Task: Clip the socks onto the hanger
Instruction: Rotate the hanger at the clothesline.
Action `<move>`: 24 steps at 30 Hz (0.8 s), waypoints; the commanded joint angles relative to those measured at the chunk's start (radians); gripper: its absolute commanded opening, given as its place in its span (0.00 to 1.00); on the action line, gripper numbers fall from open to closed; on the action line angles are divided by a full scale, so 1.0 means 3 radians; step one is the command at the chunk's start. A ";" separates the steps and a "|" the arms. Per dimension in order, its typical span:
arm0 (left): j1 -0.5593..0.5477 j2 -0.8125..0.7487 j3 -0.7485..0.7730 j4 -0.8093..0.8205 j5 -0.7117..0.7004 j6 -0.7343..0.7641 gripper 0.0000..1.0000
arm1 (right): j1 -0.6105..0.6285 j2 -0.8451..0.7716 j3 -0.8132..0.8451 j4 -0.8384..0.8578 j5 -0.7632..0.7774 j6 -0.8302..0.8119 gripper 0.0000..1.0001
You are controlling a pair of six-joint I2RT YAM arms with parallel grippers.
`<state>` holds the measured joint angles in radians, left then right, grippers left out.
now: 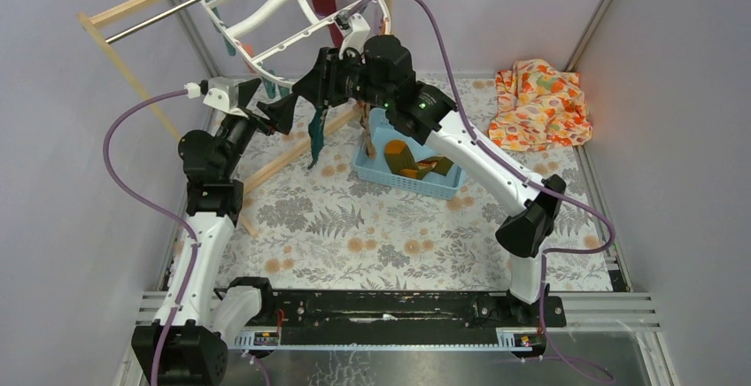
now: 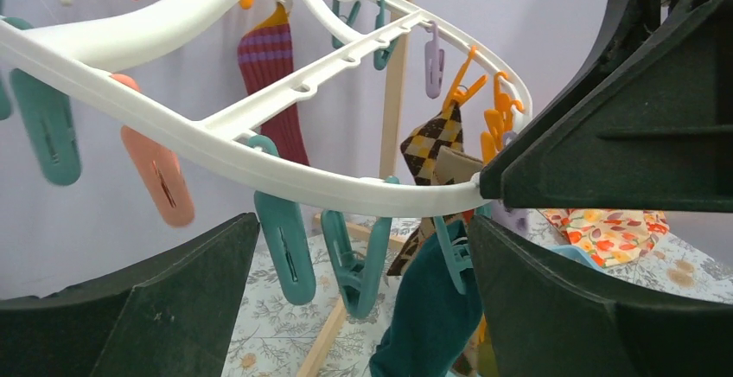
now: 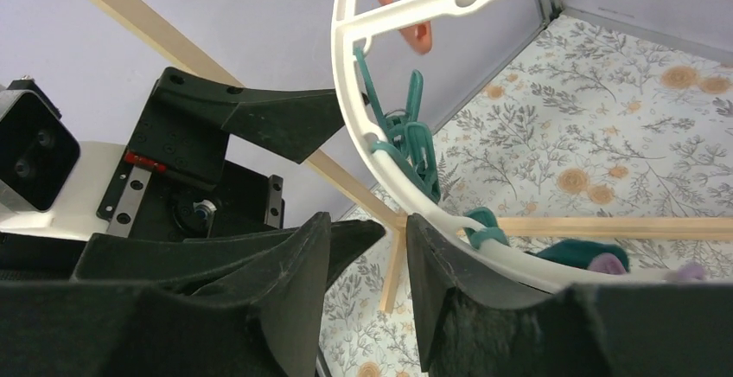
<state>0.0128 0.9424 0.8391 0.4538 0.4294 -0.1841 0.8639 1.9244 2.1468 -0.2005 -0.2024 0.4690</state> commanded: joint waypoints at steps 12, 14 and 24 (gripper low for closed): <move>-0.0021 -0.0135 0.0102 -0.0183 -0.0382 0.0100 0.98 | -0.0550 -0.0665 -0.0685 0.0203 0.0070 0.0007 0.44; -0.0022 -0.0134 0.0099 -0.0188 -0.0407 0.0097 0.98 | -0.0579 -0.0717 -0.0711 0.0204 0.0026 0.0017 0.43; -0.0022 0.0085 0.0231 -0.0085 -0.0355 -0.0029 0.98 | -0.0581 -0.0791 -0.0838 0.0340 -0.0117 0.0161 0.44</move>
<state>0.0120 0.9321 0.8421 0.3958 0.3145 -0.1745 0.6910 1.7195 1.8984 -0.1604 -0.2054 0.4946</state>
